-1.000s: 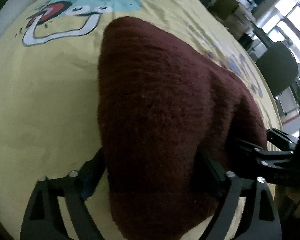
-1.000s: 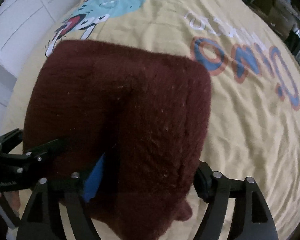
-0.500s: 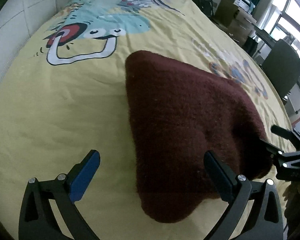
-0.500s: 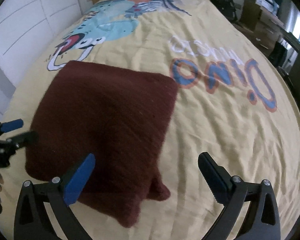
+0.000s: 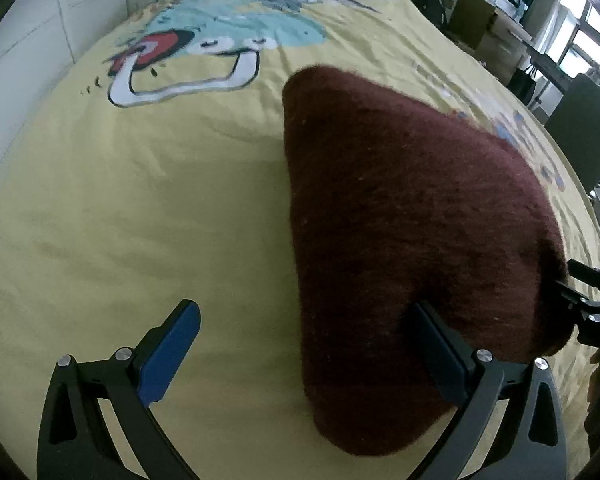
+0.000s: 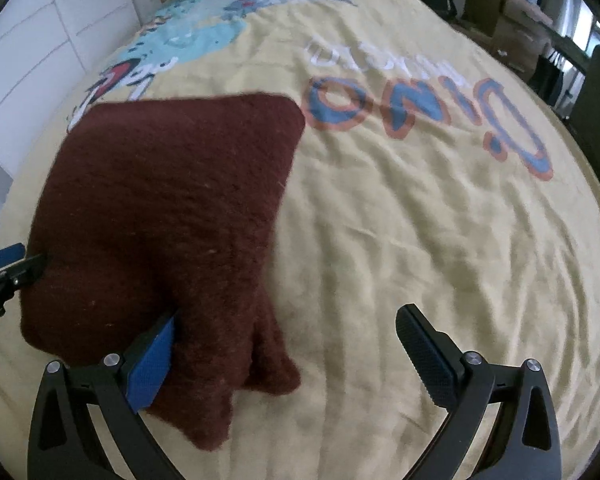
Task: Fold small clothes
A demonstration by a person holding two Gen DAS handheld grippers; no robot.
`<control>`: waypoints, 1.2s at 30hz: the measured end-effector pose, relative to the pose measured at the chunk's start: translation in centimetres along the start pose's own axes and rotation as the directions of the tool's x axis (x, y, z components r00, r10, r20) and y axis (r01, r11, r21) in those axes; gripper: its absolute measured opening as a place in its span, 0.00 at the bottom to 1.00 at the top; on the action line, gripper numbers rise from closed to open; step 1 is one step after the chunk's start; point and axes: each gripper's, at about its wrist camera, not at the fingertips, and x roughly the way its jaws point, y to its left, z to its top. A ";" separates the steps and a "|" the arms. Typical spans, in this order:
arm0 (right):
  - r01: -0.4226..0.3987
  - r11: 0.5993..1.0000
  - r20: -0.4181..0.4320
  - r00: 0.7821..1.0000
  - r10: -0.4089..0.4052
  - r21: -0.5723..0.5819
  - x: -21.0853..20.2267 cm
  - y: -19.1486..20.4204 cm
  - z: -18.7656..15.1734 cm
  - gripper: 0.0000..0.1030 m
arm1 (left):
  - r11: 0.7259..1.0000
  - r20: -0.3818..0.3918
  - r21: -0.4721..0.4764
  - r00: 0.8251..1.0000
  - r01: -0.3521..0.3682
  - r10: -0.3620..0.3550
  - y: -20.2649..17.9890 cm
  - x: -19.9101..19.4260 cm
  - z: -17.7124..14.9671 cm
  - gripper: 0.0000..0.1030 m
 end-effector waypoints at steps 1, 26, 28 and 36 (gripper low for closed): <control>0.001 1.000 0.008 1.000 -0.001 -0.001 -0.7 0.2 0.0 1.00 | 1.000 0.006 -0.003 1.000 -0.011 0.011 -0.1 -0.7 0.1 0.99; 0.138 0.990 0.214 0.967 -0.141 0.030 -21.2 -2.0 -7.3 1.00 | 0.991 0.166 -0.042 0.977 -0.127 0.132 -1.9 -18.8 -4.3 0.99; 0.147 0.989 0.210 0.966 -0.149 0.029 -21.3 -2.1 -7.6 1.00 | 0.991 0.170 -0.043 0.976 -0.129 0.134 -1.8 -18.9 -4.4 0.99; 0.154 0.987 0.201 0.967 -0.159 0.042 -21.3 -2.8 -8.0 1.00 | 0.991 0.151 -0.035 0.979 -0.132 0.135 -1.3 -18.4 -4.8 0.99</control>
